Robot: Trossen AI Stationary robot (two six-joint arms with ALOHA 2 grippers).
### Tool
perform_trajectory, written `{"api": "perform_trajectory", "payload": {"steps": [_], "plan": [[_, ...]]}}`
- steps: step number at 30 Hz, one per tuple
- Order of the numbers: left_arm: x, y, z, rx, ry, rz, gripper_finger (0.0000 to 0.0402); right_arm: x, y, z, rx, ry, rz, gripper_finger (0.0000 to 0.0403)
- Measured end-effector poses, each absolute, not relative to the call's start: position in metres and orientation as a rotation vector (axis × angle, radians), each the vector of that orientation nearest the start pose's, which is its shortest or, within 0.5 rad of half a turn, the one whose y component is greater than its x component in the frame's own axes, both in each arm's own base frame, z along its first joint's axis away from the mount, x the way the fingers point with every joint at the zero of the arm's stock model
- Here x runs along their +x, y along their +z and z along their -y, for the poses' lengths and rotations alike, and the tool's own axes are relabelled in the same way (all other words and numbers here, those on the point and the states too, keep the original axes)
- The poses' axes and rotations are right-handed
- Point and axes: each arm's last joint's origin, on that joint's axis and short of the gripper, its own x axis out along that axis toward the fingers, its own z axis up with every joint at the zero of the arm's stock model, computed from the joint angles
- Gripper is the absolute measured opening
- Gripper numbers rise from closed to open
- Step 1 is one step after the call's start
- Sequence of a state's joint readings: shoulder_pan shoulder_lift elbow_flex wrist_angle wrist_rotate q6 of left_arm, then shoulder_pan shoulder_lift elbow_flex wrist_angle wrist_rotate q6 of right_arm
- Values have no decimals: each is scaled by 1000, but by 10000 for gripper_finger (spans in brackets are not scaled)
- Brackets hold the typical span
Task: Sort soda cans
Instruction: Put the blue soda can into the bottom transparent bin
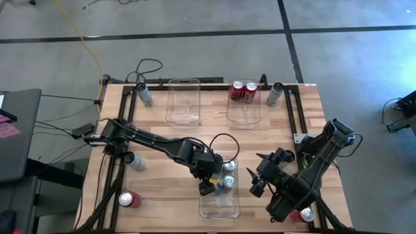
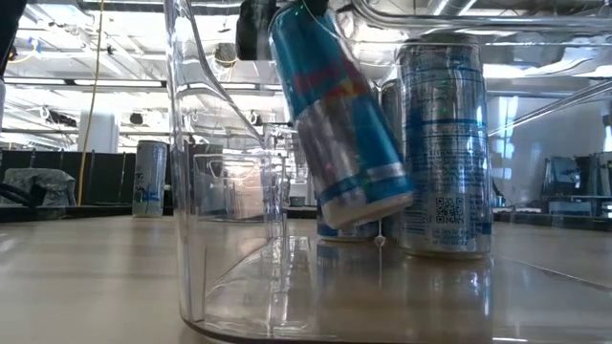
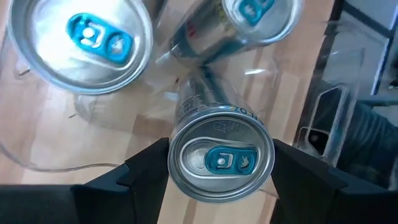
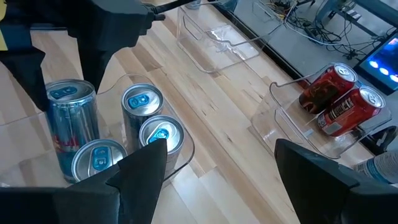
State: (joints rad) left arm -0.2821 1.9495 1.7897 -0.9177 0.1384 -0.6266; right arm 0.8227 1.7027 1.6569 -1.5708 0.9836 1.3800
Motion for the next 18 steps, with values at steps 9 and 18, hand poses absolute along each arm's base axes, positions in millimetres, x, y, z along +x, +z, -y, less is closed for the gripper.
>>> {"api": "perform_trajectory", "payload": {"steps": [9, 18], "plan": [[394, 282, 118, -401, -17, -1180, 247, 221, 330, -202, 0, -680, -642, 315], [393, 282, 117, -305, -39, -1176, 248, 221, 330, -202, -3, -681, -638, 315]]}}
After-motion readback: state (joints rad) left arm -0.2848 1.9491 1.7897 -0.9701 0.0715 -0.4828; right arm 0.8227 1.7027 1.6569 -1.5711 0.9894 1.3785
